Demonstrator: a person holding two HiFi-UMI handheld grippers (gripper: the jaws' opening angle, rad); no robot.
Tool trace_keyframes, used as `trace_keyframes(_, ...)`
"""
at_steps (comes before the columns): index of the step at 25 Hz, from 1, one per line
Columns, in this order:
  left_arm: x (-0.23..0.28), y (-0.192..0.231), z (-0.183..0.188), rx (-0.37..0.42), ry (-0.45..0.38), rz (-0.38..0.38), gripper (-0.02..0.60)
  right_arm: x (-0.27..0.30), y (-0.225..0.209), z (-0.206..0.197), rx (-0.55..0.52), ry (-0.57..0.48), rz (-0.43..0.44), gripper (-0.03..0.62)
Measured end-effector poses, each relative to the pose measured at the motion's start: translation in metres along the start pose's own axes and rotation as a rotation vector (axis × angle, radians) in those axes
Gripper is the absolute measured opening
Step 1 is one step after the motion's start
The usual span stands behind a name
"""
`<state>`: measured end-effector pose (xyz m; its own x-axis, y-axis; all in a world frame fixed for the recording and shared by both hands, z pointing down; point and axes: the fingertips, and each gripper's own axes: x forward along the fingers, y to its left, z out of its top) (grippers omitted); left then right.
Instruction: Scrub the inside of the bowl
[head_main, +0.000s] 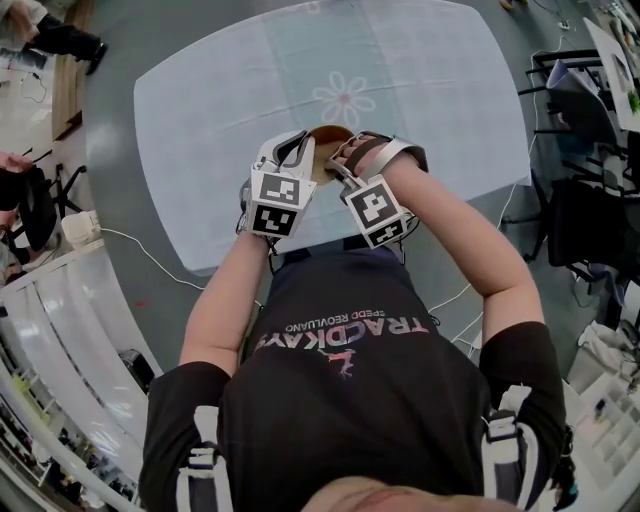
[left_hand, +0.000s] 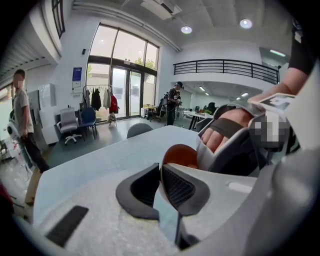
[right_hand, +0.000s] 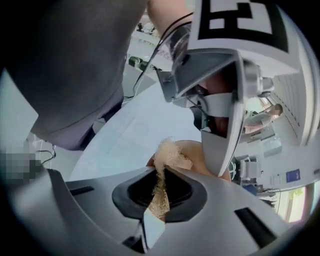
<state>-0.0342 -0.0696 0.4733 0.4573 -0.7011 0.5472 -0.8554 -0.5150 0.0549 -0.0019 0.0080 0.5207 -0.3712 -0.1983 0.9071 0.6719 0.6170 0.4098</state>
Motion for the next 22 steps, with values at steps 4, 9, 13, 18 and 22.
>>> trace_keyframes(4, 0.003, -0.006, -0.003, 0.083, 0.029, 0.012, 0.031, 0.002, 0.012, -0.013, -0.142, 0.085, 0.014, 0.032)
trace_keyframes(9, 0.005, -0.01, -0.007, 0.17, 0.055, 0.031, 0.031, 0.001, 0.016, -0.028, -0.218, 0.175, -0.008, 0.032)
trace_keyframes(13, 0.004, -0.008, -0.009, 0.154, 0.058, 0.04, 0.032, 0.0, 0.018, -0.034, -0.196, 0.198, -0.033, 0.032)
trace_keyframes(18, 0.008, -0.005, -0.011, 0.068, 0.049, 0.033, 0.035, 0.004, 0.017, -0.038, -0.116, 0.202, -0.046, 0.032)
trace_keyframes(22, 0.011, 0.001, -0.007, -0.001, 0.031, 0.056, 0.037, 0.005, 0.015, -0.034, 0.095, 0.13, -0.038, 0.032)
